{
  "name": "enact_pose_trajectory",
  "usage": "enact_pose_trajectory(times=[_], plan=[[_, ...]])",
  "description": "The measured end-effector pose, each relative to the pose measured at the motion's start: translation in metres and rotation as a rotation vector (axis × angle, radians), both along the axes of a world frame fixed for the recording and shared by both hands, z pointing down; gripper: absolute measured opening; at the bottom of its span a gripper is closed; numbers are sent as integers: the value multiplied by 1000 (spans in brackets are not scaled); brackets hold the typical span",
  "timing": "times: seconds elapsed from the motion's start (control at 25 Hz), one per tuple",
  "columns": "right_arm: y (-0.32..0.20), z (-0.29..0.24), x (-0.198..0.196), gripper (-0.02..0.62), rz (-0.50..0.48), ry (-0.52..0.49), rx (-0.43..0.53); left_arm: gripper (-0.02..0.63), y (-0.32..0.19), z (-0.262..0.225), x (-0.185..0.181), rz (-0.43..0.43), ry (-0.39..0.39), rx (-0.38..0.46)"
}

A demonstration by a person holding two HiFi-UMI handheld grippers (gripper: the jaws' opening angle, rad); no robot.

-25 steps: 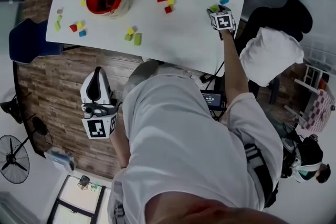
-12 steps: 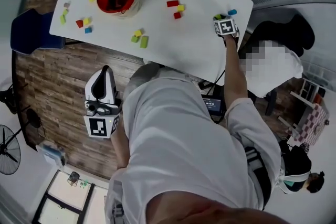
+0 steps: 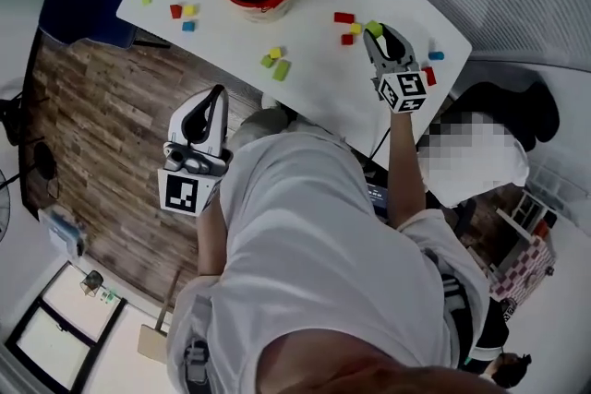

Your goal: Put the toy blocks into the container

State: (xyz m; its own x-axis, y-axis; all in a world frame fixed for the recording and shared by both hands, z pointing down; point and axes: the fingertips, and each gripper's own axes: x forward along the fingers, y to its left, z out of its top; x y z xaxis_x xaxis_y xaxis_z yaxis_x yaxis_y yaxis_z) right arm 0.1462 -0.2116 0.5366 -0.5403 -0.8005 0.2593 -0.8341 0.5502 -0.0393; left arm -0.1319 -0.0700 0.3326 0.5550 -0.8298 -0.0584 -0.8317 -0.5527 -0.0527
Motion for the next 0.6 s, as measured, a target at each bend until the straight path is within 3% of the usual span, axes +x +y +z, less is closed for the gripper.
enact_pose_trajectory(times=[0.12,0.24,0.32,0.44,0.6], plan=[[-4,-62,-45,149,-97,-45,150,-5,2,-2,-6,-19,5,9],[-15,-99,-89,149,-198,14,251,-5,5,-4,-15,-48,12,13],[-28,-104,-117,149,-266,138,295,-5,8,-5,-21,-69,19,16],[-55,-87,-161,149,-377,405,330,-5,13,-5,-30,-104,30,19],[-94,-36,-217,149,-528,717,256,-5,20,-1,-44,-160,40,11]])
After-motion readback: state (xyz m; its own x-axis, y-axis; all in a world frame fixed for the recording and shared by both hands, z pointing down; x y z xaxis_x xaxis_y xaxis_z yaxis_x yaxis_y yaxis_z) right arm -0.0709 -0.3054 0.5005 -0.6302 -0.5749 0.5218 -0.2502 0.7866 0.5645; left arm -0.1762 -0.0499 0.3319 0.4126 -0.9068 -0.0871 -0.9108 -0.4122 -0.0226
